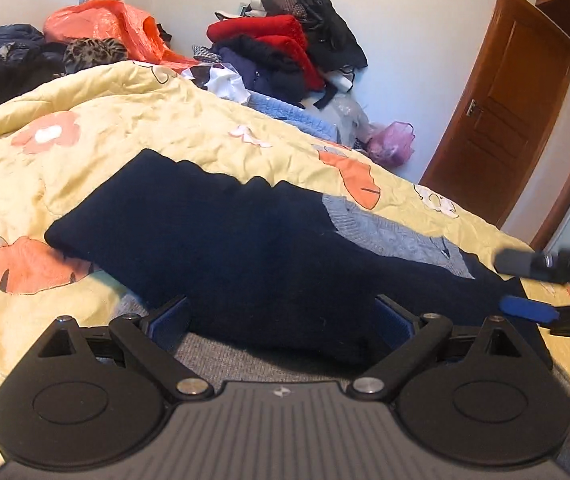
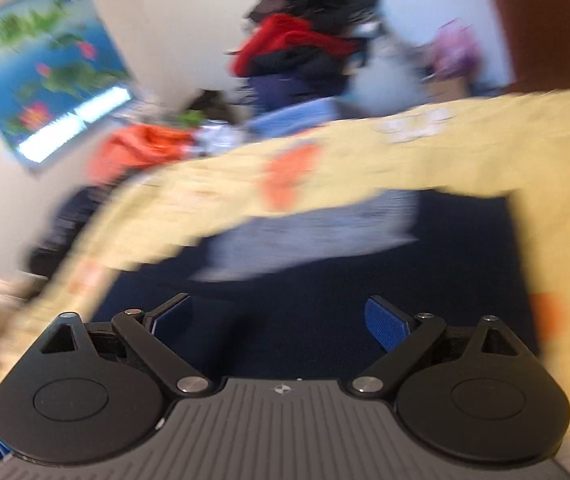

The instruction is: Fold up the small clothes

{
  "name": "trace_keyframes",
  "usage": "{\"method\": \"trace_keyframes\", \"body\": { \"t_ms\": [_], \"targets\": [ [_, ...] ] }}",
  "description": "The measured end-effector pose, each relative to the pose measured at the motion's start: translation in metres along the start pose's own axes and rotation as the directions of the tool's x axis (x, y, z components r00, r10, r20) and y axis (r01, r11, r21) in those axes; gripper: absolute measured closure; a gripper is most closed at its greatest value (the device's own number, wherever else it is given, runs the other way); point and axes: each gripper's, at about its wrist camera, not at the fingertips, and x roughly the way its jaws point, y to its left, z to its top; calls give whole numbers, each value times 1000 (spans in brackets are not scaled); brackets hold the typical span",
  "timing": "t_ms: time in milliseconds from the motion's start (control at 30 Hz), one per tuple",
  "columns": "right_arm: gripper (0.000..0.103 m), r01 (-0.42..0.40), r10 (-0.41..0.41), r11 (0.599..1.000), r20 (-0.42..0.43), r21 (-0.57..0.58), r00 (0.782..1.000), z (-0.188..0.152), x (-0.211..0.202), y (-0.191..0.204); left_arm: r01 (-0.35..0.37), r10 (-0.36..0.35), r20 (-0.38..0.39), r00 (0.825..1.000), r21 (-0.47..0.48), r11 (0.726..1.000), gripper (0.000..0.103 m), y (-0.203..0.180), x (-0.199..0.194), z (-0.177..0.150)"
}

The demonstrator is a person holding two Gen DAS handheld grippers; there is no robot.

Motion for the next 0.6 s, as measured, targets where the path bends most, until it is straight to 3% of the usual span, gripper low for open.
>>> {"method": "trace_keyframes", "body": {
  "t_ms": [167,367,467,600],
  "targets": [
    [19,-76,104,982,-156,176,982,3,43,12,-14,14,0,1000,17,1000,6,-3,1,-1],
    [25,-79,116,977,-184,196,976,-11,61,25,-7,7,2,1000,16,1000,6,-3,2,0],
    [41,-55,86,985,-195,161,977,-11,63,27,-5,5,7,1000,18,1000,5,-3,1,0],
    [78,-10,35,992,-204,125,978,-11,64,24,-6,6,12,1000,19,1000,6,-4,1,-1]
  ]
}}
